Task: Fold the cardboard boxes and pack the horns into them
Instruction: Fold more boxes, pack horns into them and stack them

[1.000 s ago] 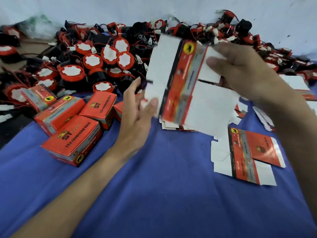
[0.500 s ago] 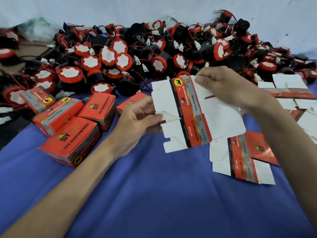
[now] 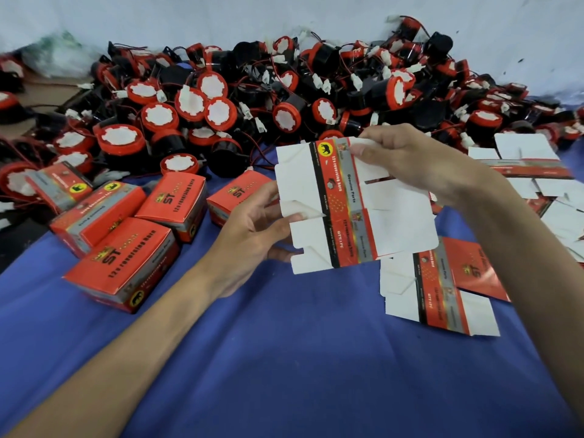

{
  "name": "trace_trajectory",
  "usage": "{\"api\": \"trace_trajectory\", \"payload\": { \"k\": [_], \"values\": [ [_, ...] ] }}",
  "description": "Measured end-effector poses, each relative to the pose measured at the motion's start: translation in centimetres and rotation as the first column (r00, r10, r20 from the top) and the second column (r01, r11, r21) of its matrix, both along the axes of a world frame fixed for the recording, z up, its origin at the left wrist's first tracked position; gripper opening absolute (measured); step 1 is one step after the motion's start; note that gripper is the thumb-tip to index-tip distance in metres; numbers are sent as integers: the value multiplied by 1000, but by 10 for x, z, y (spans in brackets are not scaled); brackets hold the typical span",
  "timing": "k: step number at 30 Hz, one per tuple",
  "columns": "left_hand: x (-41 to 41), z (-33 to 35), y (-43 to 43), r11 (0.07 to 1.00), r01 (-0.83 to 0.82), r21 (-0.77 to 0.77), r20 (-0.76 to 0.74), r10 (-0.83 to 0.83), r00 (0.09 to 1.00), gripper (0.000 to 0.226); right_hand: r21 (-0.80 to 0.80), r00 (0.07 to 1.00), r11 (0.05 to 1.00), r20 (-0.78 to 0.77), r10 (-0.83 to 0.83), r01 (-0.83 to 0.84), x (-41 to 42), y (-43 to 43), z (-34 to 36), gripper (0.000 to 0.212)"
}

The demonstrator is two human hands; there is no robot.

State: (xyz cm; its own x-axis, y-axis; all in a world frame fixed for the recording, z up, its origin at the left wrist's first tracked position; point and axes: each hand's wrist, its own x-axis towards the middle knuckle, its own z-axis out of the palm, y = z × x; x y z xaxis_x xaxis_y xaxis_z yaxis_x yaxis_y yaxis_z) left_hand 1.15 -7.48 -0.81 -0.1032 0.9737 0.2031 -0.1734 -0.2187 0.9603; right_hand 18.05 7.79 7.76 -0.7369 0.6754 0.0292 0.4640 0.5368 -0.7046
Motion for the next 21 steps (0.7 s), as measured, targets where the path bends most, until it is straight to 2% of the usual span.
{"api": "trace_trajectory", "payload": {
  "k": [7, 13, 15, 18, 21],
  "values": [
    [1, -1, -1, 1000, 4, 15, -17, -4, 1000, 33, -17, 999, 1000, 29, 26, -26, 2, -1, -1, 30],
    [5, -2, -2, 998, -53, 23, -50, 54, 997, 42, -18, 983, 999, 178, 38, -35, 0, -5, 1, 30],
    [6, -3, 0, 995, -91, 29, -103, 94, 990, 42, 19, 975, 999, 220, 37, -42, -2, -8, 0, 45],
    [7, -5, 2, 993, -109, 44, -176, 115, 978, 42, 280, 955, 954, 296, 18, -105, -9, -13, 0, 85],
    [5, -5, 3, 988, -146, 48, -175, 152, 973, 37, 350, 945, 925, 327, 27, -147, -11, -24, 3, 104]
  ]
}}
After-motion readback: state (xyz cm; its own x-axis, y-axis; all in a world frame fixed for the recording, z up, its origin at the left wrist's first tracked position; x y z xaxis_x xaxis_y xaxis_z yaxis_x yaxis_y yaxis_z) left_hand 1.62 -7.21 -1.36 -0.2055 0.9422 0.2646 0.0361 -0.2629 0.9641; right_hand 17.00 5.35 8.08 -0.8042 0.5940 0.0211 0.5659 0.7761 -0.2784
